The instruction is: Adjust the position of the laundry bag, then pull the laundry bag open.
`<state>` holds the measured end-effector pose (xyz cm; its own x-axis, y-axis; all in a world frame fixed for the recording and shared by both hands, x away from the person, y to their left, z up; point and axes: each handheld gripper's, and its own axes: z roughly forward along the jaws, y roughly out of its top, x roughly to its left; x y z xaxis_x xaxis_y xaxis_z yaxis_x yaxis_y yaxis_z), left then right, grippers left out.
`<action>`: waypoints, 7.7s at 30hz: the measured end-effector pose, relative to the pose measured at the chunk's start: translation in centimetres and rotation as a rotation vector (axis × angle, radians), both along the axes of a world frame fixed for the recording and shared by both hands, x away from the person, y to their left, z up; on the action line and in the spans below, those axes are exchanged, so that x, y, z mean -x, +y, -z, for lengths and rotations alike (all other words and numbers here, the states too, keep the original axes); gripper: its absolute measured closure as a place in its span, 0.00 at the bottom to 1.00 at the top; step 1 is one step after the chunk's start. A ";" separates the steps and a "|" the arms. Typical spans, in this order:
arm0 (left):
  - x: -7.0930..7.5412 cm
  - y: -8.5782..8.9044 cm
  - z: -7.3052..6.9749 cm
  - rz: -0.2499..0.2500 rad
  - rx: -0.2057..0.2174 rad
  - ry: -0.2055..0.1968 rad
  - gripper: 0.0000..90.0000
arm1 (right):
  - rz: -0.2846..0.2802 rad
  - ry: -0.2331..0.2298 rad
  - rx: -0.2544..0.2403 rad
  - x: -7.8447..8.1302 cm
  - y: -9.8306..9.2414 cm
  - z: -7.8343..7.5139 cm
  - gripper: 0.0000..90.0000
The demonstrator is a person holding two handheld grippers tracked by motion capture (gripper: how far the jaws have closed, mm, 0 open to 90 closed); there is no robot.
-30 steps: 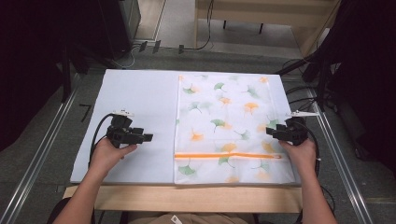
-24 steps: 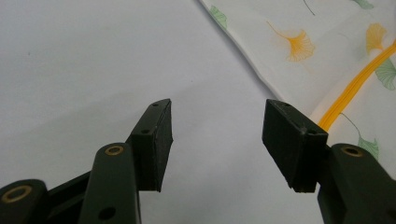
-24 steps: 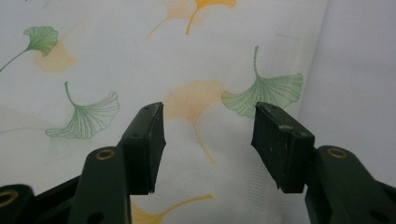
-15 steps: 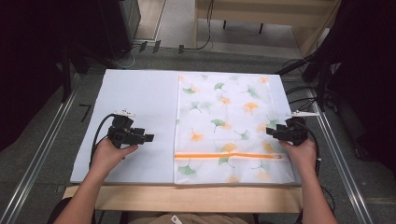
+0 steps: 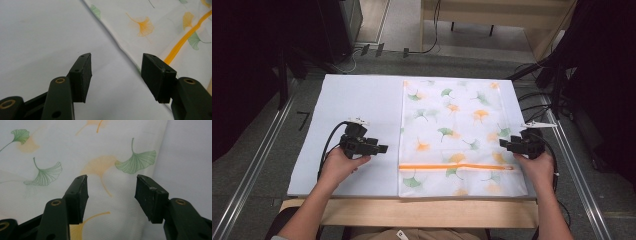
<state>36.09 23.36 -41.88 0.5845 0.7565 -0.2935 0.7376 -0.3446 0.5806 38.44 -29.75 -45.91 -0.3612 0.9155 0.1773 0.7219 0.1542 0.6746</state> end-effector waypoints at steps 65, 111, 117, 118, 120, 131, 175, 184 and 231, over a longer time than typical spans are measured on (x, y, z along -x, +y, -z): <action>-1.8 -5.2 2.6 0.037 -0.003 0.053 1.00 | 0.003 0.063 0.078 0.8 1.2 0.3 1.00; -0.5 7.1 -0.4 -0.193 0.008 0.037 0.77 | -0.292 0.059 0.000 -1.5 11.3 -1.3 0.78; 0.4 5.8 -1.0 -0.135 -0.006 -0.023 0.53 | -0.286 0.031 -0.027 -0.2 10.0 -1.7 0.64; 0.4 5.7 -1.1 -0.129 -0.009 -0.024 0.52 | -0.291 0.016 -0.030 0.1 9.9 -1.8 0.63; 0.5 5.3 -1.1 -0.115 0.003 -0.037 0.48 | -0.295 -0.008 -0.037 0.6 9.6 -1.9 0.62; 0.8 4.3 -1.5 -0.083 0.067 -0.049 0.45 | -0.294 0.039 -0.033 4.0 8.7 -1.7 0.60; -0.3 -5.2 -1.0 0.134 0.061 -0.071 0.40 | -0.362 0.122 0.047 6.9 10.5 0.4 0.57; 0.2 -6.1 -1.1 0.157 0.086 -0.064 0.40 | -0.350 0.117 0.055 6.6 10.6 0.6 0.62; 1.8 -12.5 2.5 0.335 0.072 0.019 0.67 | -0.356 0.083 0.012 5.5 11.1 -1.5 0.93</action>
<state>34.28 10.82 -44.37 0.7907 0.5004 -0.3527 0.6016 -0.5280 0.5994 32.90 -18.62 -44.43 -0.6425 0.7370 0.2098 0.6739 0.4131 0.6125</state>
